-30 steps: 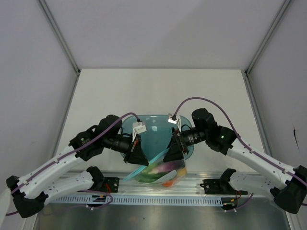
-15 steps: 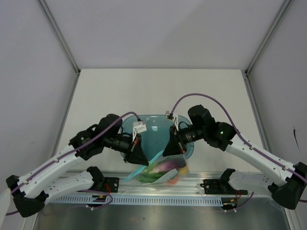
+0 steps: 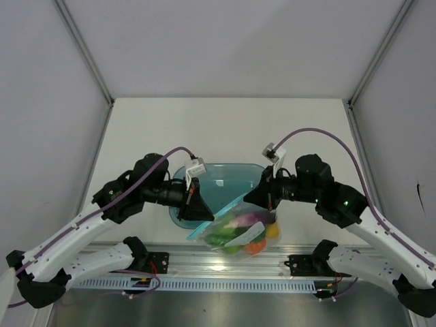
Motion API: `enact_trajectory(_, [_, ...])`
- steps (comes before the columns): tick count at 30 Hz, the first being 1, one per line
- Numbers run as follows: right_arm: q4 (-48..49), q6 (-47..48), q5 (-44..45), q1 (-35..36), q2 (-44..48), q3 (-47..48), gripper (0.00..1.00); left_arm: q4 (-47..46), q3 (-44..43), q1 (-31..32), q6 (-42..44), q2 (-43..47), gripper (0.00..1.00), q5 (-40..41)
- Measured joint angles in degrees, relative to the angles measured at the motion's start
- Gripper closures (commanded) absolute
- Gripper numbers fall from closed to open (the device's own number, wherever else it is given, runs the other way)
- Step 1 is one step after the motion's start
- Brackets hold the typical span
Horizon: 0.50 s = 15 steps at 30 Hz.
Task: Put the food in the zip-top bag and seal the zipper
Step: Zip the zipper food storage bag at the center of the board.
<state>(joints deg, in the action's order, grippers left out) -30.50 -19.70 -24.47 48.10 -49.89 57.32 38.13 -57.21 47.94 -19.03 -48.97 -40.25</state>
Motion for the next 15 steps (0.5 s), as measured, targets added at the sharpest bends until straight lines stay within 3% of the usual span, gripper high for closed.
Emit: enact_trajectory(15, [-6.01, -2.99, 22.58, -6.51, 1.90, 8.04, 1.00, 0.24, -11.02, -1.66, -0.94, -9.14, 0.99, 4.37])
